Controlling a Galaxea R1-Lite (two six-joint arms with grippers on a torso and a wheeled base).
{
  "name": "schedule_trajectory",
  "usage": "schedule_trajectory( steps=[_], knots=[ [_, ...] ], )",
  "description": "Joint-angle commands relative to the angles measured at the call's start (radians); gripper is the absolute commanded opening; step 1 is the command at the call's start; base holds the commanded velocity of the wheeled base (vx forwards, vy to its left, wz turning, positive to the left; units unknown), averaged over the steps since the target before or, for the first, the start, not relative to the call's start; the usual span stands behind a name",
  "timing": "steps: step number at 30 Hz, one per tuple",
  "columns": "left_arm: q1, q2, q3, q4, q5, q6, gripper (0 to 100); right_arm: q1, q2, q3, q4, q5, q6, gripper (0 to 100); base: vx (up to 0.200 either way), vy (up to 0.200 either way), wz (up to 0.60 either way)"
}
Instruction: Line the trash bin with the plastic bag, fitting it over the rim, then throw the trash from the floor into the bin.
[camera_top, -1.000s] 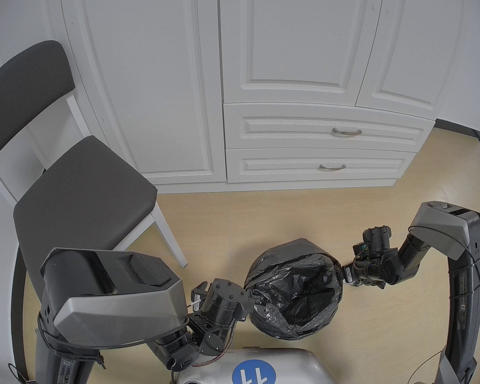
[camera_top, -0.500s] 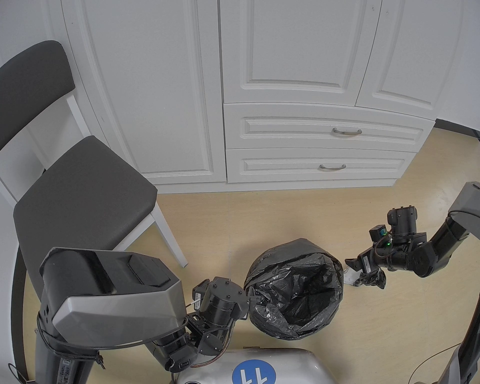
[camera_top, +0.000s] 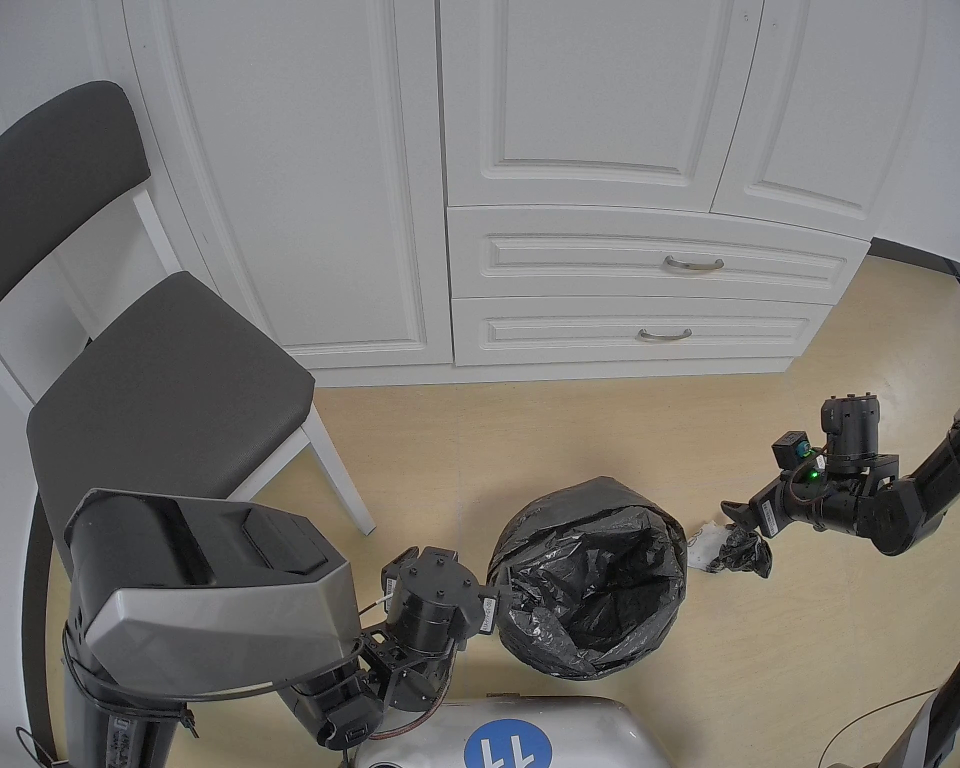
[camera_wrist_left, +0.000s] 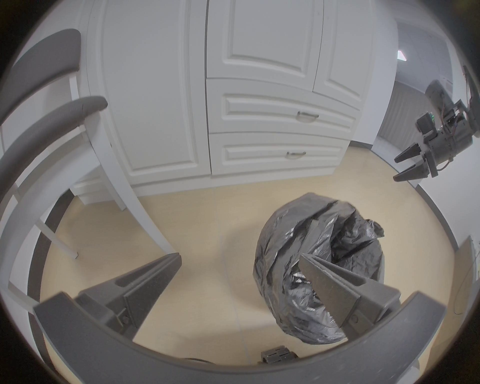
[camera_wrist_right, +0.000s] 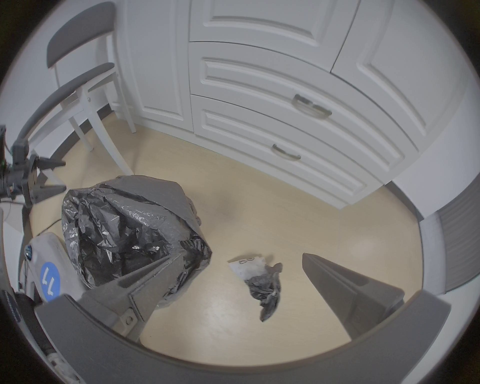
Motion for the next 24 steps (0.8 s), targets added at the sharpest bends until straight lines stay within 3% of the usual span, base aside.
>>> schedule_trajectory(
  steps=[1,8,12,13,17,19,22,24],
  knots=[
    [-0.005,-0.044,0.044,-0.059,0.000,0.037,100,-0.045,-0.046,0.009,-0.003,-0.004,-0.011,100,0.000,0.000,0.00],
    [-0.036,-0.173,0.179,-0.252,-0.057,0.133,100,-0.147,0.064,-0.079,0.009,0.022,-0.017,100,0.000,0.000,0.00],
    [-0.051,-0.258,0.201,-0.266,-0.064,0.159,100,-0.219,0.165,-0.155,0.034,0.156,-0.006,100,0.000,0.000,0.00],
    [-0.054,-0.263,0.201,-0.266,-0.064,0.160,100,-0.220,0.169,-0.158,0.039,0.157,-0.006,100,0.000,0.000,0.00],
    [-0.100,-0.341,0.219,-0.265,-0.064,0.198,100,-0.259,0.170,-0.326,0.368,0.188,0.053,100,0.000,0.000,0.00],
    [-0.109,-0.349,0.219,-0.265,-0.064,0.205,100,-0.251,0.175,-0.470,0.594,0.245,0.205,100,0.000,0.000,0.00],
    [-0.109,-0.352,0.218,-0.265,-0.064,0.205,100,-0.256,0.238,-0.631,0.758,0.328,0.343,100,0.000,0.000,0.00],
    [-0.111,-0.361,0.219,-0.265,-0.064,0.206,100,-0.262,0.296,-0.700,0.810,0.351,0.374,100,0.000,0.000,0.00]
  ],
)
